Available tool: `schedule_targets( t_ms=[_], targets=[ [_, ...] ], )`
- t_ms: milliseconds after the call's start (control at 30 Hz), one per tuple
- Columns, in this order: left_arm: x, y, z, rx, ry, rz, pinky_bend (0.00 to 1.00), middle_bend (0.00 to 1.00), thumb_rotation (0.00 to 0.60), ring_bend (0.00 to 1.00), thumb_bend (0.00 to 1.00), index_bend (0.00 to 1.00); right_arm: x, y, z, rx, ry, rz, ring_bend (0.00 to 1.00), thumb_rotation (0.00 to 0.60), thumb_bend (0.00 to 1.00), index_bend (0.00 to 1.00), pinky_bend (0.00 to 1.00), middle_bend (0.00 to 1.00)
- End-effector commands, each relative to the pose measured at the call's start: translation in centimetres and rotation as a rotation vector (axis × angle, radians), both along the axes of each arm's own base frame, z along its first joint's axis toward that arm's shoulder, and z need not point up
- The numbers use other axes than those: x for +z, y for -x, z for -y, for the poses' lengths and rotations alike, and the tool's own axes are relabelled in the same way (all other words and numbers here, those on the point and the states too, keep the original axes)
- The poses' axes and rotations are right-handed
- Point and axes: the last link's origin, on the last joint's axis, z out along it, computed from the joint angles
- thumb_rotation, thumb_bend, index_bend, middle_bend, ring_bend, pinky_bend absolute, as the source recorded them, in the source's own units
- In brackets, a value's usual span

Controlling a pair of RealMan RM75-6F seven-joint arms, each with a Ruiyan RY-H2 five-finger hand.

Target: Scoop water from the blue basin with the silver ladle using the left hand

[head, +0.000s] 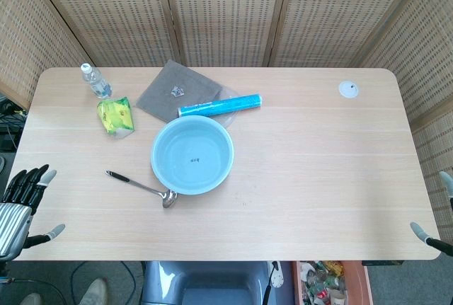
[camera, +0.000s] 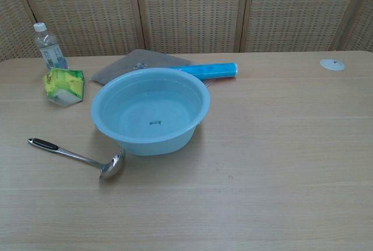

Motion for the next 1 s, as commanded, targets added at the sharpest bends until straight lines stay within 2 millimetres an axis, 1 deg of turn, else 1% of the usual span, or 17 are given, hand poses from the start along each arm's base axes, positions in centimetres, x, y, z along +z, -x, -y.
schedule_targets(
  t_ms=[33, 267, 333, 400, 467, 500, 533, 567, 600, 633, 700, 733, 800, 900, 1000],
  targets=[
    [0.0, 0.0, 0.0, 0.001, -0.003, -0.002, 0.00, 0.00, 0.600, 0.00, 0.12, 0.00, 0.0, 0.1, 0.0, -0.005, 0.001, -0.009, 0.00, 0.600, 0.00, 0.00, 0.00, 0.00],
    [-0.2, 0.1, -0.3, -0.002, -0.001, -0.018, 0.00, 0.00, 0.600, 0.00, 0.12, 0.00, 0.1, 0.1, 0.0, -0.029, -0.008, -0.016, 0.00, 0.600, 0.00, 0.00, 0.00, 0.00],
    [-0.3, 0.3, -0.8, 0.011, 0.026, -0.033, 0.00, 0.00, 0.600, 0.00, 0.12, 0.00, 0.1, 0.2, 0.1, -0.033, -0.006, -0.008, 0.00, 0.600, 0.00, 0.00, 0.00, 0.00],
    [-0.5, 0.3, -2.0, 0.028, 0.054, -0.018, 0.01, 0.01, 0.600, 0.00, 0.12, 0.00, -0.1, 0.2, 0.2, -0.040, -0.009, -0.009, 0.00, 0.600, 0.00, 0.00, 0.00, 0.00],
    [-0.8, 0.4, -3.9, 0.023, 0.086, -0.014, 0.11, 0.14, 0.600, 0.11, 0.12, 0.00, -0.2, 0.2, 0.5, -0.045, -0.008, -0.020, 0.00, 0.600, 0.00, 0.00, 0.00, 0.00],
    [-1.1, 0.6, -4.9, 0.014, 0.101, -0.021, 0.23, 0.29, 0.600, 0.25, 0.12, 0.00, -0.3, 0.3, 0.6, -0.049, -0.006, -0.023, 0.00, 0.600, 0.00, 0.00, 0.00, 0.00],
    [-1.6, 0.7, -6.2, -0.005, 0.123, -0.040, 0.33, 0.41, 0.600, 0.36, 0.12, 0.00, -0.3, 0.3, 0.8, -0.055, -0.003, -0.027, 0.00, 0.600, 0.00, 0.00, 0.00, 0.00],
    [-2.1, 0.9, -7.5, -0.024, 0.144, -0.057, 0.48, 0.55, 0.600, 0.51, 0.12, 0.00, -0.3, 0.4, 1.1, -0.062, -0.001, -0.031, 0.00, 0.600, 0.00, 0.00, 0.00, 0.00],
    [-2.5, 1.1, -8.5, -0.046, 0.159, -0.073, 0.63, 0.67, 0.600, 0.64, 0.12, 0.00, -0.4, 0.4, 1.2, -0.068, 0.001, -0.033, 0.00, 0.600, 0.00, 0.00, 0.00, 0.00],
    [-2.8, 1.3, -9.1, -0.062, 0.166, -0.085, 0.76, 0.76, 0.600, 0.75, 0.12, 0.00, -0.4, 0.4, 1.3, -0.072, 0.001, -0.034, 0.00, 0.600, 0.00, 0.00, 0.00, 0.00],
    [-3.8, 1.7, -10.8, -0.100, 0.181, -0.121, 0.92, 0.87, 0.600, 0.90, 0.12, 0.00, -0.5, 0.5, 1.6, -0.077, 0.000, -0.034, 0.00, 0.600, 0.00, 0.00, 0.00, 0.00],
    [-3.9, 1.8, -11.0, -0.106, 0.184, -0.127, 0.97, 0.92, 0.600, 0.95, 0.12, 0.00, -0.5, 0.5, 1.6, -0.078, 0.000, -0.034, 0.00, 0.600, 0.00, 0.00, 0.00, 0.00],
    [-4.6, 2.0, -12.0, -0.136, 0.195, -0.149, 1.00, 0.97, 0.600, 0.99, 0.12, 0.03, -0.6, 0.6, 1.7, -0.083, 0.001, -0.037, 0.00, 0.600, 0.00, 0.00, 0.00, 0.00],
    [-5.8, 2.5, -13.8, -0.217, 0.239, -0.240, 1.00, 0.99, 0.600, 1.00, 0.12, 0.12, -0.7, 0.8, 2.0, -0.097, 0.003, -0.048, 0.00, 0.600, 0.00, 0.00, 0.00, 0.00],
    [-6.6, 3.1, -15.3, -0.260, 0.280, -0.307, 1.00, 1.00, 0.600, 1.00, 0.12, 0.18, -0.9, 1.0, 2.3, -0.113, 0.001, -0.052, 0.00, 0.600, 0.00, 0.00, 0.00, 0.00]
  ],
)
